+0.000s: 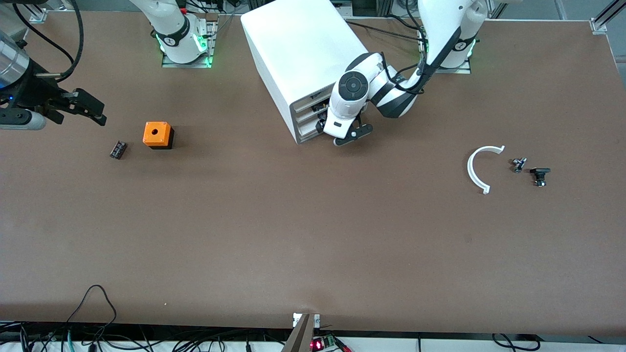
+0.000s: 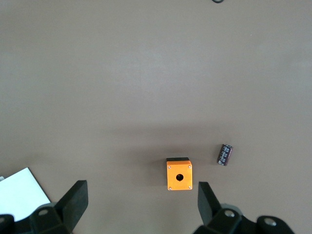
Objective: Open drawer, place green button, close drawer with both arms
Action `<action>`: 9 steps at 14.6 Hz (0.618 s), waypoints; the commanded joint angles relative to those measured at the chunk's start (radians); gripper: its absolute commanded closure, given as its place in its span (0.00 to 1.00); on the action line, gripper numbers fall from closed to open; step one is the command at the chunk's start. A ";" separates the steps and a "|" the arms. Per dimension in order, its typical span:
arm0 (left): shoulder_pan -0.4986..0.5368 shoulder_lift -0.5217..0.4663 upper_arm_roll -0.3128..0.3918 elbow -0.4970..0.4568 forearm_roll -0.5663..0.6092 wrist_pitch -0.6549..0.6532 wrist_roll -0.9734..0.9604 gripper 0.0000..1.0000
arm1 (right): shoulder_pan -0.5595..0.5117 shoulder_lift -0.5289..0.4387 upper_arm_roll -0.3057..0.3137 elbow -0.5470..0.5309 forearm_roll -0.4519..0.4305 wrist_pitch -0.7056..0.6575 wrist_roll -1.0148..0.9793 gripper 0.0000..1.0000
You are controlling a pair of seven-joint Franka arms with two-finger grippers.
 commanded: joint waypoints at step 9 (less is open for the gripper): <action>0.001 -0.003 -0.032 0.063 0.010 -0.113 -0.002 0.00 | -0.022 0.003 0.013 0.029 0.010 -0.037 -0.014 0.00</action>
